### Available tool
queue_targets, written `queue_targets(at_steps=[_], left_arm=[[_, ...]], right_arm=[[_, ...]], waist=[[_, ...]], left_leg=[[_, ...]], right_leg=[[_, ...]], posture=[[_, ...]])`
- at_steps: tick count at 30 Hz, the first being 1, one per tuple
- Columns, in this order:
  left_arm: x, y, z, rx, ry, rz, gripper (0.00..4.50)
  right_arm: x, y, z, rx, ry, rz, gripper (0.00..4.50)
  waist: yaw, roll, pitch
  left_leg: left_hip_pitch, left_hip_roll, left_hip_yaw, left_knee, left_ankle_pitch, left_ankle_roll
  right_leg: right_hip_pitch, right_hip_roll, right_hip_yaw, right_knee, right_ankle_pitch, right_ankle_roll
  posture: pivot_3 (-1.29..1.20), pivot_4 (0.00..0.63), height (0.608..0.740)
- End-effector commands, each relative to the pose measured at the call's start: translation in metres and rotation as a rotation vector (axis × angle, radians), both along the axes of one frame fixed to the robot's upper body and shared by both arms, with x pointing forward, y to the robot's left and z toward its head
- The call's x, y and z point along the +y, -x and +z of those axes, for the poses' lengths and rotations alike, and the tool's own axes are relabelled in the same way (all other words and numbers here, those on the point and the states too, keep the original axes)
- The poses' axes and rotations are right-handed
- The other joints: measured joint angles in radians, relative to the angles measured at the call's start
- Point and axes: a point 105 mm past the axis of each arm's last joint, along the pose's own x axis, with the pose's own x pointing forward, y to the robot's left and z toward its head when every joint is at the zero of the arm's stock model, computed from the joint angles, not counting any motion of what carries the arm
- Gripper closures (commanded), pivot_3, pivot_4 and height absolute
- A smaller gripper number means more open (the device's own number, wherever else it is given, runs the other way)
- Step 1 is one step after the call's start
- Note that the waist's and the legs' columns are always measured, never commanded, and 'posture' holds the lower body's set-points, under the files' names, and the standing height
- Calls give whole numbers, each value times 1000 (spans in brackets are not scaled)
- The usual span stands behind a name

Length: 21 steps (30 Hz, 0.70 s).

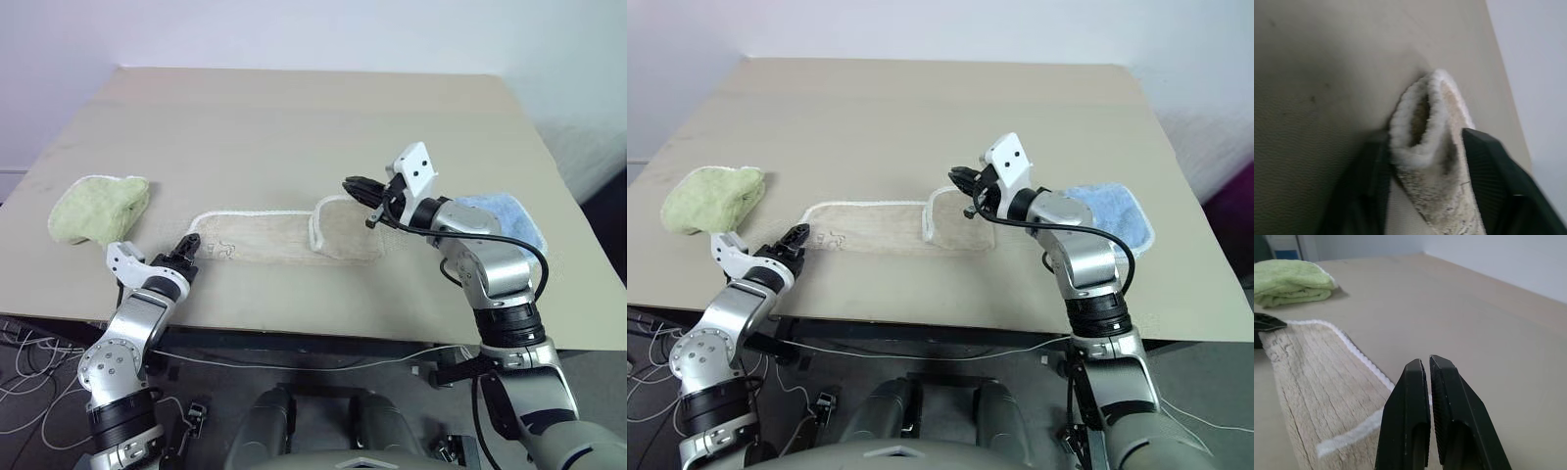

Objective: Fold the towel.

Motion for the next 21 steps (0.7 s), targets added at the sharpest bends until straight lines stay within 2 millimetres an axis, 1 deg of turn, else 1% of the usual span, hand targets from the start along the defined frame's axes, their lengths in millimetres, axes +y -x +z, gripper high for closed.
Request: queue_targets(at_steps=[1,4,8,11,13,14,16,18,20,21], left_arm=[[-4,-2,1,-11,4,-16,3546],[-2,-4,5,-38,21,-5,4481],[-1,-6,13,-75,6,-14,4481],[9,-7,26,-130,-14,-1,4481],[29,-7,41,-174,-71,25,4481],[35,-7,47,-188,-90,33,4481],[48,-7,58,-219,-138,39,4481],[57,-6,75,-265,-222,17,4481],[56,-7,86,-295,-287,-22,4481],[51,-8,91,-313,-321,-53,4481]], right_arm=[[-1,5,16,-57,-19,0,4254],[-1,5,15,-57,-21,-3,4254],[-1,5,15,-57,-23,-6,4254],[-2,5,15,-58,-23,-11,4254],[-3,5,15,-59,-24,-16,4254],[-3,5,15,-59,-25,-18,4254],[-5,6,15,-60,-24,-23,4254],[-7,7,15,-60,-25,-33,4254],[-9,7,14,-60,-27,-43,4254],[-10,7,14,-59,-28,-49,4254]], waist=[[-2,0,0],[-2,0,0],[-1,0,0],[-2,0,0],[-4,-1,1],[-5,-2,1],[-11,-2,1],[-21,-1,1],[-25,-1,1],[-25,-1,1]], left_leg=[[0,0,0,0,0,0],[0,1,0,-1,0,0],[0,1,0,-1,0,0],[0,1,0,-1,0,0],[0,1,0,-1,0,0],[-1,1,0,-1,0,0],[-1,2,0,-1,0,0],[-1,2,0,-2,0,0],[-1,2,0,-3,0,0],[-1,1,0,-3,0,0]], right_leg=[[0,0,0,0,0,0],[-1,1,0,0,0,0],[-1,1,0,0,0,0],[-1,1,0,0,0,0],[-1,1,0,0,0,0],[-2,1,0,0,0,0],[-2,2,0,0,0,0],[-2,1,0,-1,0,0],[-2,1,0,-1,0,0],[-2,1,0,-1,0,0]], posture=[[0,150,740],[0,150,740],[0,150,740],[0,150,740],[0,150,740],[0,150,740],[0,150,740],[0,150,740],[0,150,740],[0,150,740]])
